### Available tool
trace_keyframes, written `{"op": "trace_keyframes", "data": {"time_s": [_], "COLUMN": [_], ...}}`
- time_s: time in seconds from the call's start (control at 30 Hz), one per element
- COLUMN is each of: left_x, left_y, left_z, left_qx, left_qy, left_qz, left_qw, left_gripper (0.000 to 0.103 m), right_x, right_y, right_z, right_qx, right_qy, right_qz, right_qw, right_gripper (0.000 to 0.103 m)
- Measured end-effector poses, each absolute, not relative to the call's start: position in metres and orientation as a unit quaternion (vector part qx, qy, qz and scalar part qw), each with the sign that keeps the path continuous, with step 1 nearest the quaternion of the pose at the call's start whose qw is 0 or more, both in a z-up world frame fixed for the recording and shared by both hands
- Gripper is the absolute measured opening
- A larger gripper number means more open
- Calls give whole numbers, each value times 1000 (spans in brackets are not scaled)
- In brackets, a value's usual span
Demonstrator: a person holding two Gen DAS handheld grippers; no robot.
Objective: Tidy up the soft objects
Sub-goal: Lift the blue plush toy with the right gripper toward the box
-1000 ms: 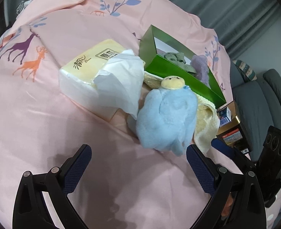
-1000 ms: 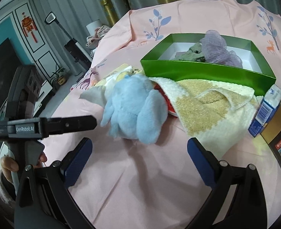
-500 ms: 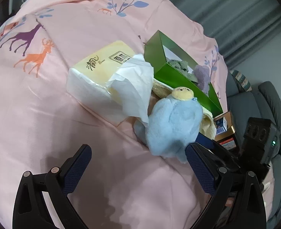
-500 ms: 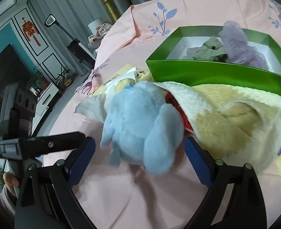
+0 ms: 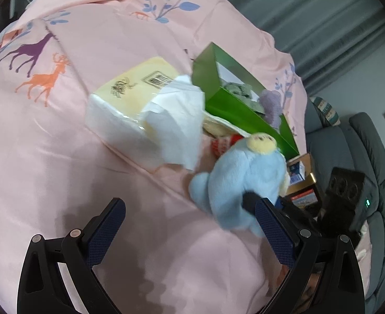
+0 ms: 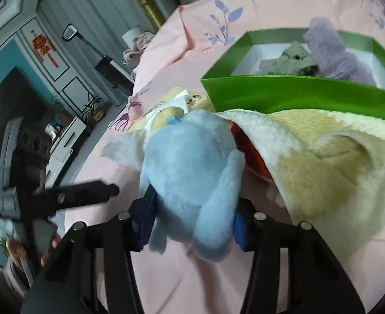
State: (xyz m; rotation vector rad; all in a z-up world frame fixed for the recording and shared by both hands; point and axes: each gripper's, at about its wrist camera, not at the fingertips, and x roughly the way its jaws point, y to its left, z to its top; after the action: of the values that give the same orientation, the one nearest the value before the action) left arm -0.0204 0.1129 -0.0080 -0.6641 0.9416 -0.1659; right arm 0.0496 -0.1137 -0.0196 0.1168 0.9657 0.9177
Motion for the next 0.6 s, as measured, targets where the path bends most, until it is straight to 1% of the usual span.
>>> {"op": "trace_keyframes", "data": {"time_s": [0.2,0.43,0.6], "left_x": [-19,-16,-10], "left_y": [81,28,2], "left_z": [-1,4,-1], "left_qx": [-296,-246,-227], "left_qy": [452,465,485], "left_qz": [-122,-184,-197], "left_qw": [833,831,821], "left_gripper": [99,99,99], "right_x": [21,9,5], "right_y": [-141,-171,-175], "right_z": [-8,-19,-23], "right_qx": [39,48,56], "right_qy": [451,477,476], "right_qz": [424,408,408], "right_qw": [784,777,777], "right_gripper": [49,50,51]}}
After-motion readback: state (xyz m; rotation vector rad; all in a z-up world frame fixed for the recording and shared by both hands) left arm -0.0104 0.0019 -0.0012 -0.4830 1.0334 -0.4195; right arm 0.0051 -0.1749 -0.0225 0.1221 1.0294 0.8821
